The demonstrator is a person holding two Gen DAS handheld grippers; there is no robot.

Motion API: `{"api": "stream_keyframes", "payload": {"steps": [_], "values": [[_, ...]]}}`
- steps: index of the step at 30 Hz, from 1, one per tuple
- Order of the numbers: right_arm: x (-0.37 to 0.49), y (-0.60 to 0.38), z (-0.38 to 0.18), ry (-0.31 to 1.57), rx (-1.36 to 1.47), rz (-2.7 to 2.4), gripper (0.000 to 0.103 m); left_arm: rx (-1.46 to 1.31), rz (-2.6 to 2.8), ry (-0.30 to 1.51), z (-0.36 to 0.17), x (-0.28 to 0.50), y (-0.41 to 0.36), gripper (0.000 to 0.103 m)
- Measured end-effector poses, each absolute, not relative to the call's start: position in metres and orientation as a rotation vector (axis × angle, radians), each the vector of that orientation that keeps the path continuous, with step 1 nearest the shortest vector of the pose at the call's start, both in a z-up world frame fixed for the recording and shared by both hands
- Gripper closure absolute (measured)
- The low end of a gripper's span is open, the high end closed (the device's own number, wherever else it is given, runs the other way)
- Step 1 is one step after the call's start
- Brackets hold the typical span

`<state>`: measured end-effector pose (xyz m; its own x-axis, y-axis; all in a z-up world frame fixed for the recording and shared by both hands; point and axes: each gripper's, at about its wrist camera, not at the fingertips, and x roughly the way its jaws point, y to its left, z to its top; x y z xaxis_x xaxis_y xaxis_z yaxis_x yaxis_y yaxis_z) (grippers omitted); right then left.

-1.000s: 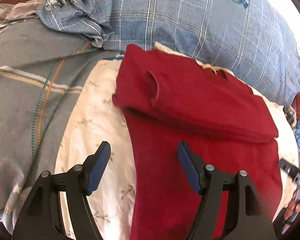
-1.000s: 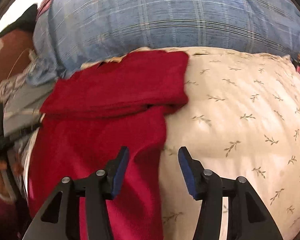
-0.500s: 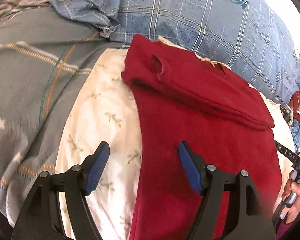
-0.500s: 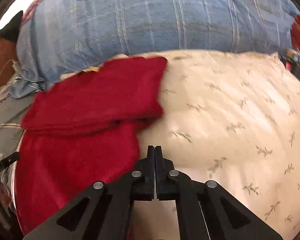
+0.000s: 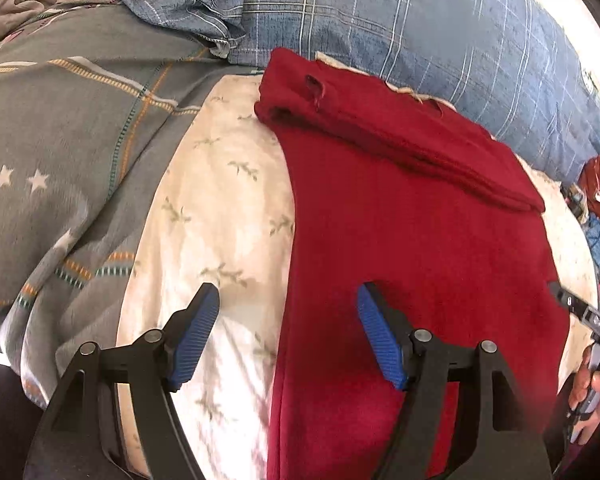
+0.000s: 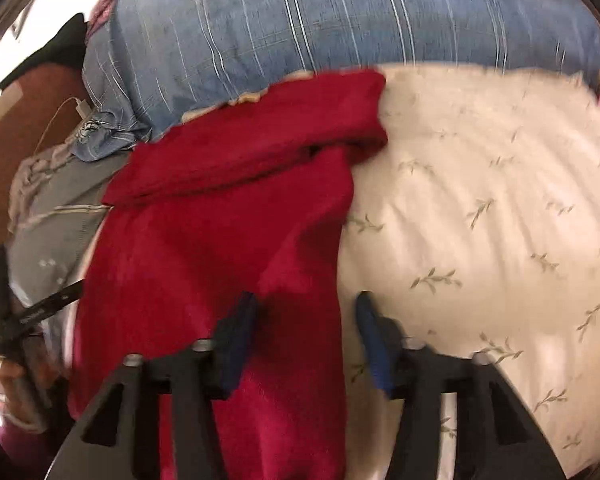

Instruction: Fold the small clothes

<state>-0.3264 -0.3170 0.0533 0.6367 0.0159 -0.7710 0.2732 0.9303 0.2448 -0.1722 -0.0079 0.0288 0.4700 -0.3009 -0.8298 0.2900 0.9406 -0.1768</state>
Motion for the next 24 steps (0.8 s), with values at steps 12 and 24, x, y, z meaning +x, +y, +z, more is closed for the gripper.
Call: {"api": "stream_keyframes", "payload": {"steps": [12,24], "values": [[-0.348,-0.323,0.066,0.876,0.406,-0.132,0.085,0.022,-0.348,1.029,0.03,-0.196,0.001,0.032],[-0.397,-0.327,0.047,0.997,0.454,-0.02,0.05,0.069,-0.393,1.072,0.025,-0.223,-0.004,0.032]]}}
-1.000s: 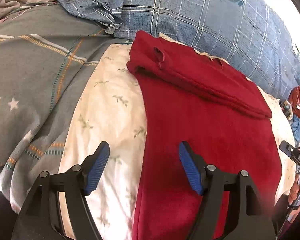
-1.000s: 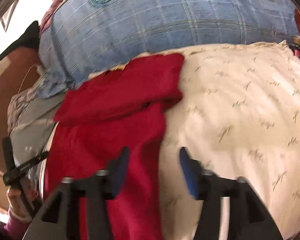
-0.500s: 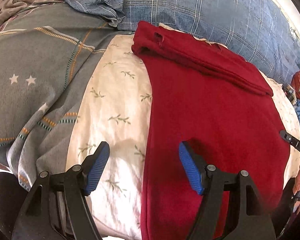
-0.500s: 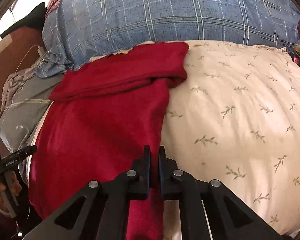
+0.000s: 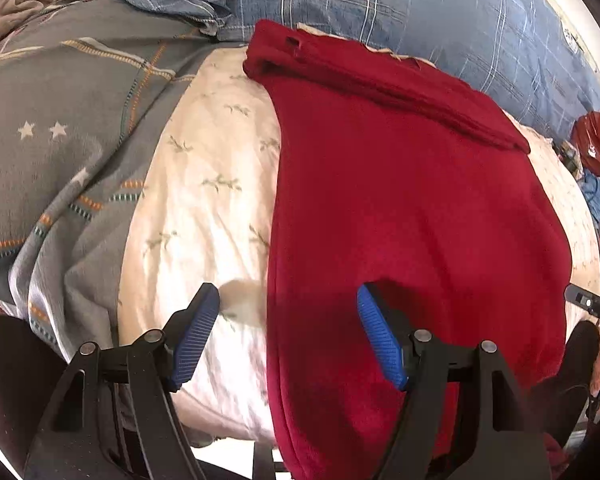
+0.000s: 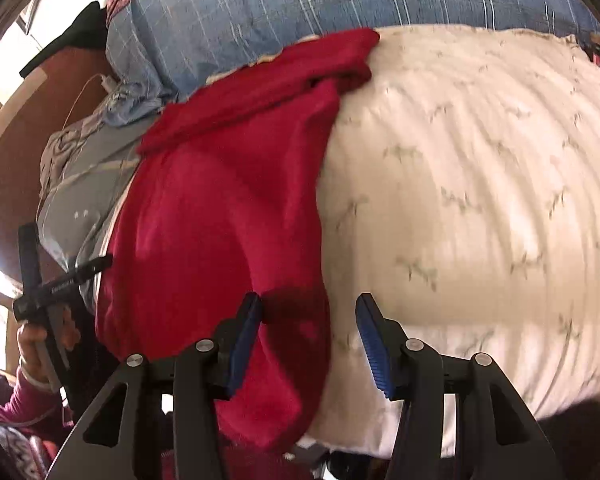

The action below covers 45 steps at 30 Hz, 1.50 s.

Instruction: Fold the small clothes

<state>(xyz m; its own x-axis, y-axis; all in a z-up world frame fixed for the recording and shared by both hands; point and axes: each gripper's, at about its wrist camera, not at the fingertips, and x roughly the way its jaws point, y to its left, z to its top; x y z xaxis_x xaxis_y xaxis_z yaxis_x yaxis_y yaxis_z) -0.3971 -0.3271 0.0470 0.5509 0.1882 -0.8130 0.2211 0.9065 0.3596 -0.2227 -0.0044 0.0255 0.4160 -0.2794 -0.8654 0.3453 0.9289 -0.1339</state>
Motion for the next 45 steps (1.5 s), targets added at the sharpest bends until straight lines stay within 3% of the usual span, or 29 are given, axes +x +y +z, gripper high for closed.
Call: {"api": "stream_keyframes", "payload": {"steps": [8,19,30,32,34,39,43,45], "values": [[-0.396,-0.319,0.042,1.007,0.423,-0.025,0.044,0.085,-0.373,1.074,0.025,-0.23,-0.006,0.032],[-0.392,-0.311,0.038,1.013,0.384,0.026,0.02,0.102,-0.372,1.082,0.023,-0.236,-0.007,0.029],[-0.395,-0.308,0.039,0.997,0.389,0.048,0.017,0.107,-0.415,1.142,0.023,-0.249,-0.002,0.029],[-0.399,-0.308,0.04,0.993,0.414,0.074,0.022,0.095,-0.432,1.162,0.023,-0.252,0.001,0.029],[-0.403,-0.306,0.038,1.006,0.446,0.13,0.036,0.078,-0.447,1.18,0.022,-0.255,0.004,0.029],[-0.409,-0.301,0.034,1.022,0.415,0.152,0.058,0.08,-0.475,1.195,0.02,-0.264,0.001,0.029],[-0.412,-0.3,0.035,1.01,0.44,0.2,0.07,0.109,-0.511,1.191,0.02,-0.269,-0.011,0.029],[-0.411,-0.298,0.034,1.016,0.437,0.208,0.07,0.114,-0.515,1.193,0.019,-0.267,-0.015,0.029]]}}
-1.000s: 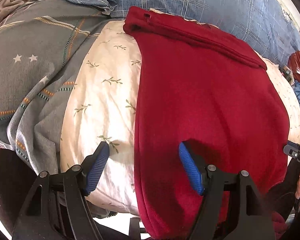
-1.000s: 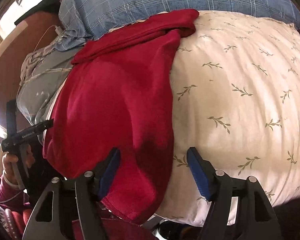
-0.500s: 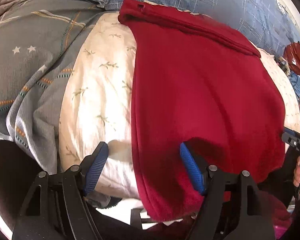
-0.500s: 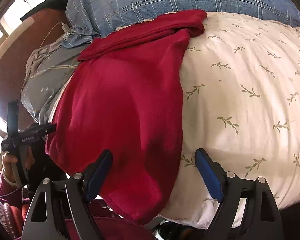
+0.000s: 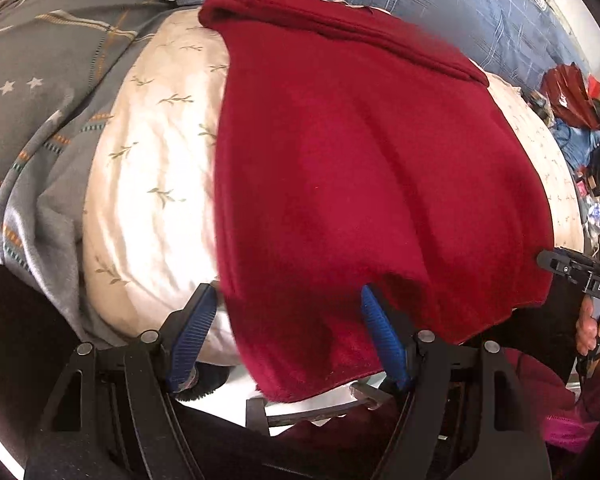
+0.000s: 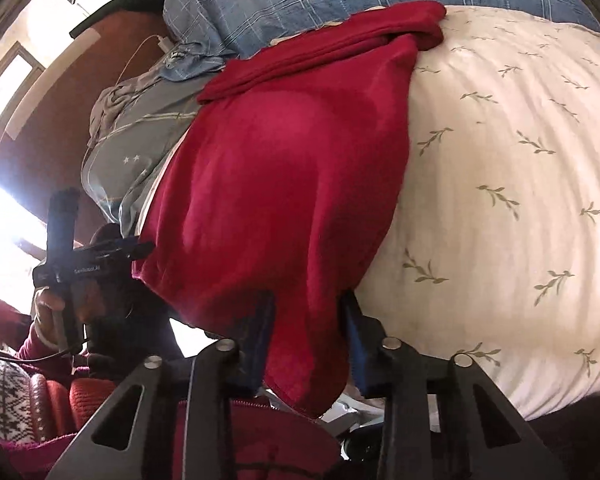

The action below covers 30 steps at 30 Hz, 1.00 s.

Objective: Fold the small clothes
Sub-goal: 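Grasp the sweater hem with both tools and lift it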

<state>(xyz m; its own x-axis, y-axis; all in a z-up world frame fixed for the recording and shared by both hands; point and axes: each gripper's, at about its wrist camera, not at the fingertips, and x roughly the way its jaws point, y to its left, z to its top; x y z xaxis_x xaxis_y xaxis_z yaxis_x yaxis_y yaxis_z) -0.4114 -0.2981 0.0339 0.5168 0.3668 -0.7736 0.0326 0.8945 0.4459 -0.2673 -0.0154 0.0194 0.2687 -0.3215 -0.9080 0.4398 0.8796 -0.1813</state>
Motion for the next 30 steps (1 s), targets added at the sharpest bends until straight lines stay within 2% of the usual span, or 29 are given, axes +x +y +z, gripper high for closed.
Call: {"api": "stream_keyframes", "payload": {"steps": [3,8,10,12,17,18,19,20,22,23,24,25,30], "values": [[-0.411,-0.301,0.03,1.029,0.454,0.197,0.066,0.109,-0.515,1.194,0.019,-0.265,-0.015,0.029],[-0.418,-0.303,0.023,1.072,0.504,0.233,0.065,0.105,-0.512,1.194,0.017,-0.265,-0.017,0.029],[-0.42,-0.298,0.021,1.093,0.5,0.263,0.063,0.111,-0.516,1.193,0.016,-0.265,-0.019,0.024],[-0.419,-0.293,0.018,1.097,0.493,0.284,0.063,0.112,-0.518,1.191,0.015,-0.267,-0.022,0.02],[-0.417,-0.291,0.017,1.081,0.51,0.306,0.066,0.131,-0.515,1.197,0.014,-0.269,-0.027,0.021],[-0.417,-0.291,0.017,1.079,0.505,0.302,0.07,0.134,-0.517,1.196,0.014,-0.27,-0.028,0.027],[-0.418,-0.291,0.017,1.074,0.499,0.3,0.079,0.144,-0.515,1.193,0.014,-0.27,-0.028,0.035],[-0.419,-0.291,0.018,1.066,0.489,0.295,0.082,0.158,-0.506,1.185,0.014,-0.271,-0.028,0.04],[-0.418,-0.288,0.018,1.056,0.467,0.283,0.085,0.154,-0.494,1.175,0.015,-0.271,-0.023,0.064],[-0.417,-0.287,0.019,1.054,0.46,0.281,0.086,0.144,-0.489,1.173,0.016,-0.27,-0.021,0.071],[-0.417,-0.286,0.02,1.049,0.45,0.277,0.089,0.126,-0.485,1.174,0.017,-0.269,-0.017,0.09],[-0.417,-0.285,0.022,1.042,0.445,0.275,0.089,0.098,-0.492,1.182,0.018,-0.267,-0.013,0.097],[-0.425,-0.284,0.044,0.971,0.48,0.312,0.091,0.028,-0.551,1.16,0.04,-0.273,0.0,0.099]]}}
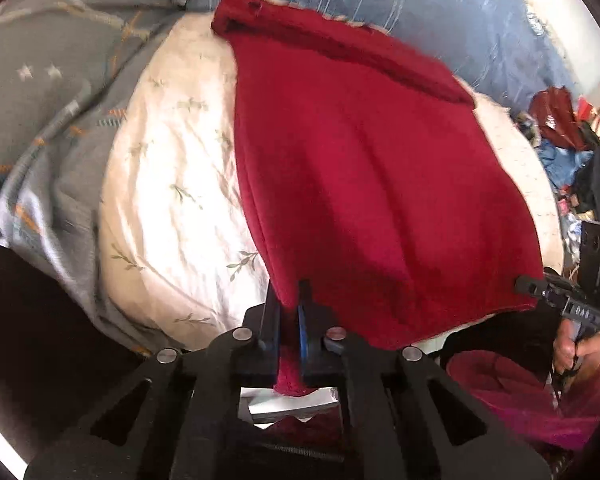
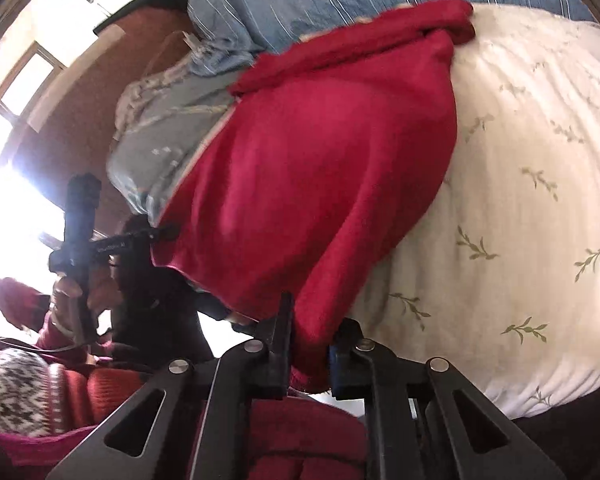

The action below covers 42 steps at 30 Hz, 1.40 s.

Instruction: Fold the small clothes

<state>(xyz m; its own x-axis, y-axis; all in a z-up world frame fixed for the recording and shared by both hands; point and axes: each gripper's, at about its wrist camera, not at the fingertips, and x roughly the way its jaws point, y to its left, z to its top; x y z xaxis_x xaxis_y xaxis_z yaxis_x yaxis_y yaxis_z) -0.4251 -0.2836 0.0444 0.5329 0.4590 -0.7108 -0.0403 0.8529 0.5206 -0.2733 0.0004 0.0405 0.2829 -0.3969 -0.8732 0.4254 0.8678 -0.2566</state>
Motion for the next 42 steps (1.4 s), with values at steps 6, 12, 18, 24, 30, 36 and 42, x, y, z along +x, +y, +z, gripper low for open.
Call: {"api": "stream_keyframes", "payload": {"steps": [6,12,18,24,30,36,42], "values": [[-0.416,-0.281,0.029,1.019,0.471,0.295,0.091,0.042,-0.519,1.155,0.04,-0.269,0.009,0.099],[-0.402,-0.28,0.04,1.006,0.428,0.311,0.091,0.032,-0.549,1.149,0.042,-0.262,0.0,0.099],[-0.369,-0.308,0.093,0.816,0.49,0.283,0.091,-0.104,-0.621,1.011,0.091,-0.225,0.002,0.099],[-0.306,-0.321,0.14,0.651,0.438,0.216,0.091,-0.113,-0.59,0.872,0.126,-0.158,-0.016,0.099],[-0.227,-0.347,0.152,0.636,0.385,0.097,0.091,-0.095,-0.531,0.82,0.133,-0.068,-0.047,0.099],[-0.151,-0.394,0.124,0.682,0.495,-0.021,0.09,-0.058,-0.466,0.859,0.106,0.01,-0.076,0.099],[-0.11,-0.437,0.076,0.81,0.72,-0.082,0.084,-0.115,-0.488,0.969,0.074,0.049,-0.086,0.091]]}}
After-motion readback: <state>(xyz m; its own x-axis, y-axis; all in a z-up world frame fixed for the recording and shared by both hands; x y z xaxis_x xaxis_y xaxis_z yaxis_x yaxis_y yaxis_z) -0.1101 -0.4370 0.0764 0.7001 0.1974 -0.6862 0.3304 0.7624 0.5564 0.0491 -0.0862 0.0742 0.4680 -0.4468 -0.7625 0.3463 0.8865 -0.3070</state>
